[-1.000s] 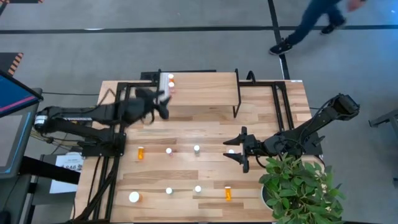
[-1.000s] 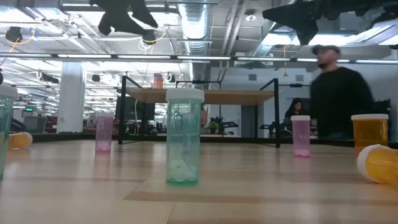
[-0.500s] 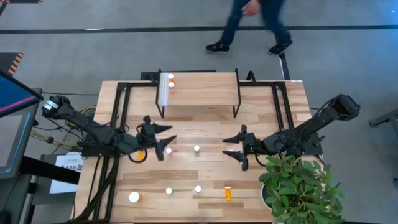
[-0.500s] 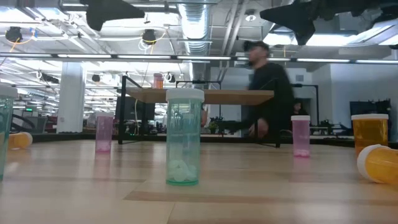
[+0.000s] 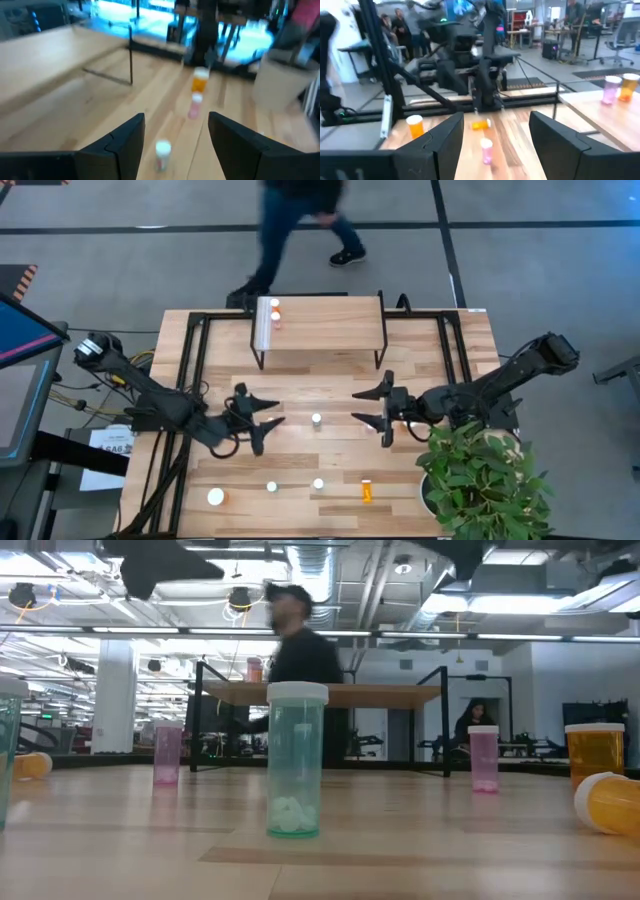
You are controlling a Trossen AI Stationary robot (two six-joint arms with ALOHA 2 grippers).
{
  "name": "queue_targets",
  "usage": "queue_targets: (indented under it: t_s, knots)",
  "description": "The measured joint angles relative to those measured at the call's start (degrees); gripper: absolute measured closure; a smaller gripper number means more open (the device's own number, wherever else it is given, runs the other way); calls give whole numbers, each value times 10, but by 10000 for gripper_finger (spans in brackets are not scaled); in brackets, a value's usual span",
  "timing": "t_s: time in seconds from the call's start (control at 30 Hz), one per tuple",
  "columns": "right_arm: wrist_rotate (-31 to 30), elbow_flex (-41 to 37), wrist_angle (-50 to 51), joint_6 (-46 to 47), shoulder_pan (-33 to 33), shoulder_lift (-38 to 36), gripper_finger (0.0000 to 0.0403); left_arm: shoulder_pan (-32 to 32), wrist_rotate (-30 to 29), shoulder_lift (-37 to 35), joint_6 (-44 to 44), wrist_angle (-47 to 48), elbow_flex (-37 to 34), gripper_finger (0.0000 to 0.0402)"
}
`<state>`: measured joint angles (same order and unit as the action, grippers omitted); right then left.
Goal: Pick and place medicine bottles onto shelf by color
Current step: Put the top blue pill bottle on the shelf
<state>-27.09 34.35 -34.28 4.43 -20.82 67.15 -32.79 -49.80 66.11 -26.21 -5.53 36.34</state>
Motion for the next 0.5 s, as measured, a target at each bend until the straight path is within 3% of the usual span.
queue_targets:
  t_s: [0.3, 0.5]
  knots:
    - [2, 1, -7, -35, 12, 7, 153, -3, 72, 59, -51, 12, 6, 195]
    - [2, 1, -9, -50, 13, 7, 153, -6, 74, 58, -52, 48, 6, 195]
